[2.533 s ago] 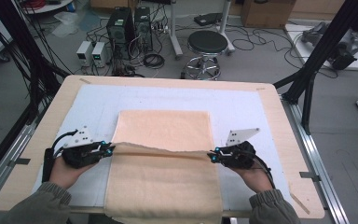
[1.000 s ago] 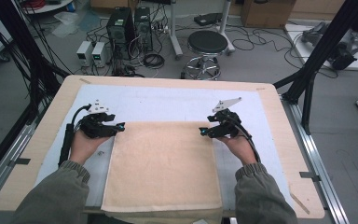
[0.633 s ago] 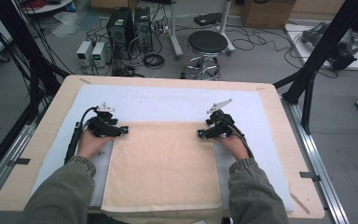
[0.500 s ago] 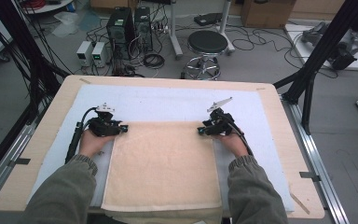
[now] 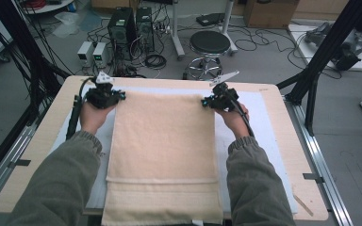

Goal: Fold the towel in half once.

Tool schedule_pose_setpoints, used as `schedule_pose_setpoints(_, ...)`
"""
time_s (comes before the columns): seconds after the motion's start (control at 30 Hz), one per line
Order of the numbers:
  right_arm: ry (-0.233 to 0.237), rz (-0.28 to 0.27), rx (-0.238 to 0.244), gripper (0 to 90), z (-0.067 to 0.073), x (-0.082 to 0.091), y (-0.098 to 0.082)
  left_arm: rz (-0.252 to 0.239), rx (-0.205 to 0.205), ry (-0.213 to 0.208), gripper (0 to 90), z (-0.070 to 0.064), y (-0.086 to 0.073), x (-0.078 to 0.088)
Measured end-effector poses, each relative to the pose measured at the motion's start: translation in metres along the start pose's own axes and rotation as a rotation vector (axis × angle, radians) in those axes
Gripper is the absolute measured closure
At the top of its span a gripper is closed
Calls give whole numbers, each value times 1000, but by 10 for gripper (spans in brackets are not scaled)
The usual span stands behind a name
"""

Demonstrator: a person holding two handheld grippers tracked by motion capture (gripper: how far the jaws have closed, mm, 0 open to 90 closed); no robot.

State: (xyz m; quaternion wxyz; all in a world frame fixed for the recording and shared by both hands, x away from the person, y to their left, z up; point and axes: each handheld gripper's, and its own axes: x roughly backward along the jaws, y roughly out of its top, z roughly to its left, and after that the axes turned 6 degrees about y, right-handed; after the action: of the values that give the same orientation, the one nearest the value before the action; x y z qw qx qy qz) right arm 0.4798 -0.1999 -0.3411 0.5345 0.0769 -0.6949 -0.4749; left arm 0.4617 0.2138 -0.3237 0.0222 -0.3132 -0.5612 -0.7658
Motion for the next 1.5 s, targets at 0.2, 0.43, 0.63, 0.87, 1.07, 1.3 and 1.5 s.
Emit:
schedule_pose_setpoints(0.2,-49,-2,-57,544,-19,8,6,38,-11,20,624,-1,16,-8)
schedule_pose_setpoints(0.43,-15,32,-127,317,-18,7,-19,86,33,-27,516,1,-26,-4)
schedule_pose_setpoints(0.63,35,31,-88,291,7,8,-27,82,10,-81,466,-11,-57,12)
schedule_pose_setpoints(0.87,57,25,-12,287,41,17,-48,69,-6,-179,399,-27,-80,35)
schedule_pose_setpoints(1.07,66,19,19,264,64,30,-75,41,-63,-203,374,-42,-96,62)
schedule_pose_setpoints(1.3,68,41,81,249,97,41,-92,18,-73,-210,308,-54,-113,87)
schedule_pose_setpoints(1.5,79,4,106,262,113,44,-104,12,-61,-213,261,-65,-131,98)
